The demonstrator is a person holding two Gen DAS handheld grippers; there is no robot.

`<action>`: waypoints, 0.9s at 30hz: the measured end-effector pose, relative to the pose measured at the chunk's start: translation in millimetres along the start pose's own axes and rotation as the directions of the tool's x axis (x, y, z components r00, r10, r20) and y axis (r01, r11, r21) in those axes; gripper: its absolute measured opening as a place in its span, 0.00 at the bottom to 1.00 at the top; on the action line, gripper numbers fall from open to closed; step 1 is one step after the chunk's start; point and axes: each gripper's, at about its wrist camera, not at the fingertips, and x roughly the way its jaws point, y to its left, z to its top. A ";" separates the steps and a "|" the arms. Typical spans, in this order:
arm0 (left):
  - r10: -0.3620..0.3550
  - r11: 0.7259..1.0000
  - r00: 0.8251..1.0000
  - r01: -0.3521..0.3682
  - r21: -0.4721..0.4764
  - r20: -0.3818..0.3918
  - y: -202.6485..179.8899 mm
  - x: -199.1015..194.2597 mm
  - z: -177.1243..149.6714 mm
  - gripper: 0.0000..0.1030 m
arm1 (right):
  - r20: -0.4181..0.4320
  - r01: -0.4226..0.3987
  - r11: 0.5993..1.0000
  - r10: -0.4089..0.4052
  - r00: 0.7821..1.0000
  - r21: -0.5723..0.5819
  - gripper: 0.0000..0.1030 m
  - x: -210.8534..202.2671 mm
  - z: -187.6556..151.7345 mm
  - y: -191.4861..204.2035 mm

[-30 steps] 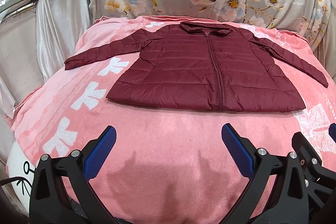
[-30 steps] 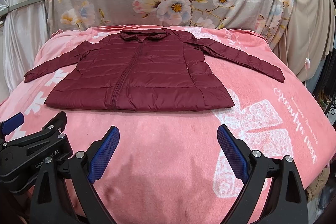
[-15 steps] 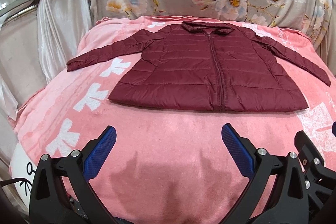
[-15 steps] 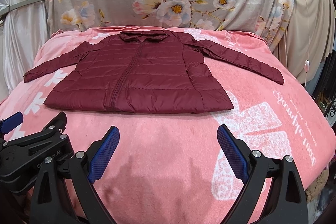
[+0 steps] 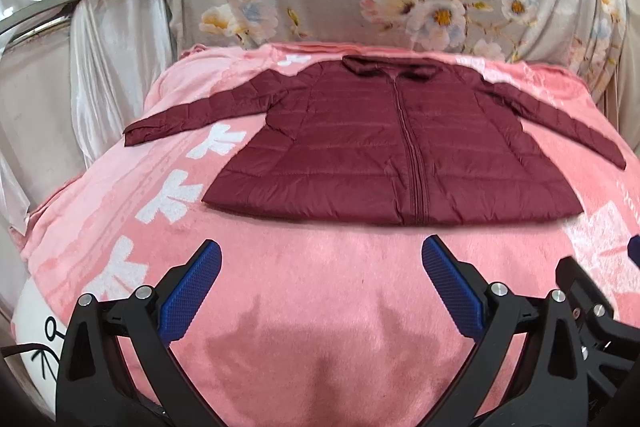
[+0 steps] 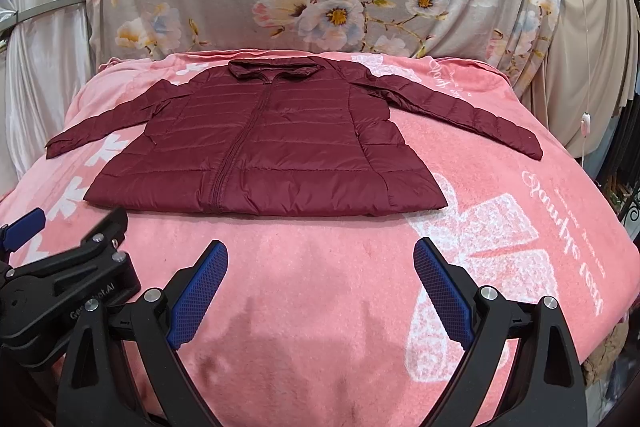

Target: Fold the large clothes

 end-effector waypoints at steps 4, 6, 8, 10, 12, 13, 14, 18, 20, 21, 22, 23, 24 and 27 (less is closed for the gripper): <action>-0.011 1.000 1.000 0.011 0.008 -0.019 0.1 3.4 -0.7 0.95 | -0.004 -0.003 1.000 0.003 1.000 0.001 0.90 0.8 0.5 -0.5; -0.010 1.000 1.000 0.010 0.011 -0.021 0.5 4.1 -1.0 0.95 | -0.005 -0.003 1.000 0.003 1.000 0.000 0.90 1.1 0.1 -0.7; -0.010 1.000 1.000 0.010 0.013 -0.023 0.8 4.9 -1.1 0.95 | -0.005 -0.006 1.000 0.006 1.000 0.002 0.90 1.4 -0.2 -0.8; -0.006 1.000 1.000 0.007 0.011 -0.022 0.5 5.3 -1.0 0.95 | -0.004 -0.003 1.000 0.003 1.000 0.002 0.90 1.5 -0.5 -0.3; -0.008 1.000 1.000 0.008 0.013 -0.020 0.4 5.1 -0.9 0.95 | -0.005 -0.005 1.000 0.005 1.000 0.001 0.90 1.7 -0.5 -0.7; -0.008 1.000 1.000 0.008 0.014 -0.014 -0.3 4.5 -1.2 0.95 | -0.005 -0.004 1.000 0.004 1.000 0.003 0.90 1.6 -0.4 -1.0; -0.006 1.000 1.000 0.006 0.017 -0.001 -0.7 3.8 -1.5 0.95 | -0.005 -0.004 1.000 0.004 1.000 0.004 0.90 1.6 -0.4 -0.9; -0.016 1.000 1.000 0.016 0.017 0.016 -1.3 3.6 0.2 0.95 | -0.005 -0.004 1.000 0.004 1.000 0.005 0.90 2.0 -0.5 -0.4; -0.025 1.000 1.000 0.024 0.010 0.012 -0.3 5.2 1.8 0.95 | -0.005 -0.003 1.000 0.003 1.000 0.001 0.90 2.3 -0.4 -0.3; -0.027 1.000 1.000 0.027 0.008 0.007 -0.4 6.6 2.2 0.95 | -0.005 -0.003 1.000 0.003 1.000 0.000 0.90 2.2 -0.2 -1.0; -0.026 1.000 1.000 0.025 0.007 0.005 0.1 7.2 1.7 0.95 | -0.005 -0.004 1.000 0.004 1.000 0.001 0.90 2.2 -0.2 -1.1; -0.023 1.000 1.000 0.023 0.008 0.003 0.0 7.7 1.7 0.95 | -0.006 -0.006 1.000 0.006 1.000 0.002 0.90 2.3 -0.2 -1.1; -0.020 1.000 1.000 0.020 0.007 0.001 0.2 8.4 1.4 0.95 | -0.006 -0.007 1.000 0.007 1.000 0.002 0.90 2.6 -0.2 -0.8; -0.011 1.000 1.000 0.011 0.006 -0.017 0.3 11.4 1.8 0.95 | -0.007 -0.009 1.000 0.009 1.000 -0.001 0.89 4.7 -1.6 -0.5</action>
